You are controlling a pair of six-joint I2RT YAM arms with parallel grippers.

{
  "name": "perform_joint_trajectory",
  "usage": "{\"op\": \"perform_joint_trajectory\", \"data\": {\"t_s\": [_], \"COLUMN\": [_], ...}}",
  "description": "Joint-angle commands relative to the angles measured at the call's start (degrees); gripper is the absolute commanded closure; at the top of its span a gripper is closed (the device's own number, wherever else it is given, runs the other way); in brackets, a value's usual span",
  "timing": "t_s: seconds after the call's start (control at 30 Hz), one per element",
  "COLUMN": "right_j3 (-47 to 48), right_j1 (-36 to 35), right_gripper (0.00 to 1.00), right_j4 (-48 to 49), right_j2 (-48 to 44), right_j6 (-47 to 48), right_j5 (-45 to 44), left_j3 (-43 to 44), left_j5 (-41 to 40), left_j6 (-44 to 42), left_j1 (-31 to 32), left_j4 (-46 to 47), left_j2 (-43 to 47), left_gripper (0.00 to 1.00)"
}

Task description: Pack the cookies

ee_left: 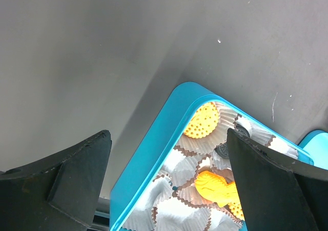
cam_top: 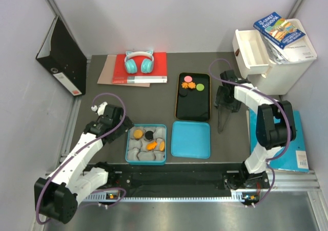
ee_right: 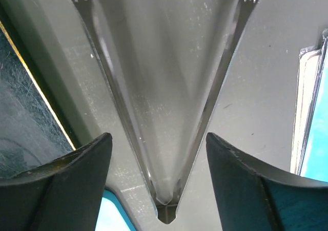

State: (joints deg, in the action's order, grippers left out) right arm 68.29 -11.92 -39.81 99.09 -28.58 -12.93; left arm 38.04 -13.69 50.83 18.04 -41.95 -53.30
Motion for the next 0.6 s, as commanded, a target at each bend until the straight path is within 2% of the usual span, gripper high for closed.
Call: {"op": "perform_joint_trajectory", "data": {"t_s": [0.0, 0.13, 0.23, 0.3, 0.47, 0.57], "right_j3": [-0.2, -1.4, -5.1, -7.0, -7.3, -8.4], "right_j1": [0.7, 0.7, -0.3, -2.7, -17.7, -23.8], "right_gripper": [0.25, 0.27, 0.30, 0.31, 0.30, 0.30], "right_j4": [2.4, 4.1, 8.6, 11.0, 11.7, 13.1], "right_j2": [-2.8, -6.5, -13.8, -17.4, -26.4, -29.7], "right_j6": [-1.4, -1.7, -2.0, -1.3, 5.1, 6.2], "right_j5": [-0.5, 3.8, 9.7, 9.9, 2.7, 0.7], "left_j3": [1.5, 2.2, 2.9, 3.1, 3.9, 5.5], "left_j5": [0.2, -0.3, -1.2, -1.6, -2.2, -2.8], "left_j6": [-0.6, -1.0, -1.4, -2.0, -3.6, -3.9], "left_j1": [-0.2, -0.2, -0.2, -0.2, -0.2, -0.2], "left_j4": [1.3, 1.2, 0.9, 1.3, 1.8, 1.0], "left_j2": [-0.1, -0.7, -1.0, -1.2, -2.7, -3.9], "left_gripper": [0.02, 0.02, 0.02, 0.02, 0.02, 0.02]}}
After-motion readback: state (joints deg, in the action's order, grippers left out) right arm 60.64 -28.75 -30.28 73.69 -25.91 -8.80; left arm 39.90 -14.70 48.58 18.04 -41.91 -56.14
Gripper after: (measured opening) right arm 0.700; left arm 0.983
